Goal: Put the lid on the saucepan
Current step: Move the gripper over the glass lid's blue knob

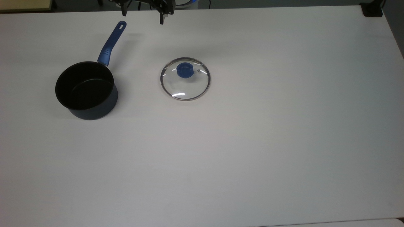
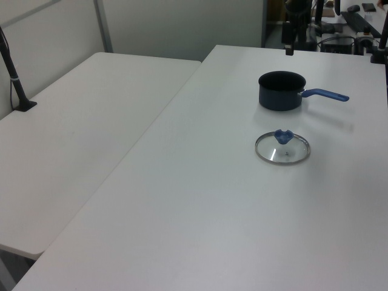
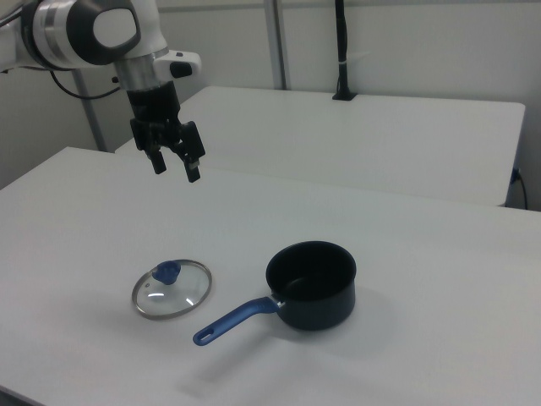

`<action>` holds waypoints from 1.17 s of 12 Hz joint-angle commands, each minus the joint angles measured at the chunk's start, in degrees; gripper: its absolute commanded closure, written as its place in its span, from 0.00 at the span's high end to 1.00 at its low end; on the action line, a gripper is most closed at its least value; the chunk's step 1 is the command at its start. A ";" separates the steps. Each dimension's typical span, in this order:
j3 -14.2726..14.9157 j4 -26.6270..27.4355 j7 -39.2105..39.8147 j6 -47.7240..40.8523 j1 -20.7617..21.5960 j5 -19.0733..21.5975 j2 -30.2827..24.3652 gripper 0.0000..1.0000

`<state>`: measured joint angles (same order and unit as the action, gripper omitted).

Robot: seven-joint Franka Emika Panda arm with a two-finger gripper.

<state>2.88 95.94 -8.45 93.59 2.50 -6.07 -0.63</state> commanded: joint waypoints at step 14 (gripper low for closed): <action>-0.95 17.33 14.48 14.41 3.56 0.09 0.54 1.00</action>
<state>1.56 108.18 0.87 103.85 4.45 -6.06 0.85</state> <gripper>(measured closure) 0.000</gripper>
